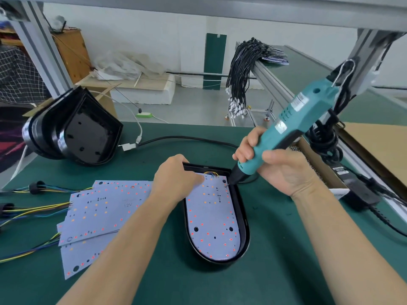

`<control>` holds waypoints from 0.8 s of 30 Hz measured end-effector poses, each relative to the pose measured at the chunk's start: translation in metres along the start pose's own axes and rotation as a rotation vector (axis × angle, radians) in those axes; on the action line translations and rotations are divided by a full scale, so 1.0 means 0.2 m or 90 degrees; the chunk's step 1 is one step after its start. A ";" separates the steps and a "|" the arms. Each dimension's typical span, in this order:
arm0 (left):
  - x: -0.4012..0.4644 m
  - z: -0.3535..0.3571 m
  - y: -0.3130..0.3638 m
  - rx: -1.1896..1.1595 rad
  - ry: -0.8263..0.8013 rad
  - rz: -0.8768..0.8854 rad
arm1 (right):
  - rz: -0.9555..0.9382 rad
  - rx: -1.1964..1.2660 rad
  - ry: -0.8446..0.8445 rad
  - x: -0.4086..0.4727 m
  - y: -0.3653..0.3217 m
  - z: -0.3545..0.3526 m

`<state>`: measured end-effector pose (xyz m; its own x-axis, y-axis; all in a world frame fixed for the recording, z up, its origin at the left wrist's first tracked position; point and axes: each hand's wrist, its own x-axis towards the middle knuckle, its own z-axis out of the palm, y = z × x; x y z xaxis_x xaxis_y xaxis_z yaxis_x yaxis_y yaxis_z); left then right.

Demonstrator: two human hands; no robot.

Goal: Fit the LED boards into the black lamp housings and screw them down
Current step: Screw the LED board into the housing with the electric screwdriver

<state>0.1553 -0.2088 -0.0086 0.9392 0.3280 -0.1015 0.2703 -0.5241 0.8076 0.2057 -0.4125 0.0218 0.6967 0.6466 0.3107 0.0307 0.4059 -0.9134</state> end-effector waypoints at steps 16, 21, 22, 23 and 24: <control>-0.09 0.01 0.09 0.193 0.212 0.175 | -0.250 0.115 0.366 -0.23 -0.33 -0.17; -0.05 0.37 0.54 0.280 -0.048 0.456 | -0.272 0.086 0.396 -0.28 -0.46 -0.19; -0.03 0.46 0.61 0.314 -0.094 0.471 | -0.278 0.083 0.407 -0.30 -0.47 -0.19; -0.01 0.54 0.66 0.337 -0.121 0.477 | -0.284 0.083 0.416 -0.31 -0.48 -0.18; 0.00 0.62 0.69 0.360 -0.135 0.477 | -0.291 0.086 0.423 -0.32 -0.49 -0.18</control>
<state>0.2193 -0.3775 0.0310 0.9130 -0.3666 0.1792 -0.4061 -0.8594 0.3107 0.1838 -0.5168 0.0827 0.9174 -0.1027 0.3846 0.3571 0.6390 -0.6813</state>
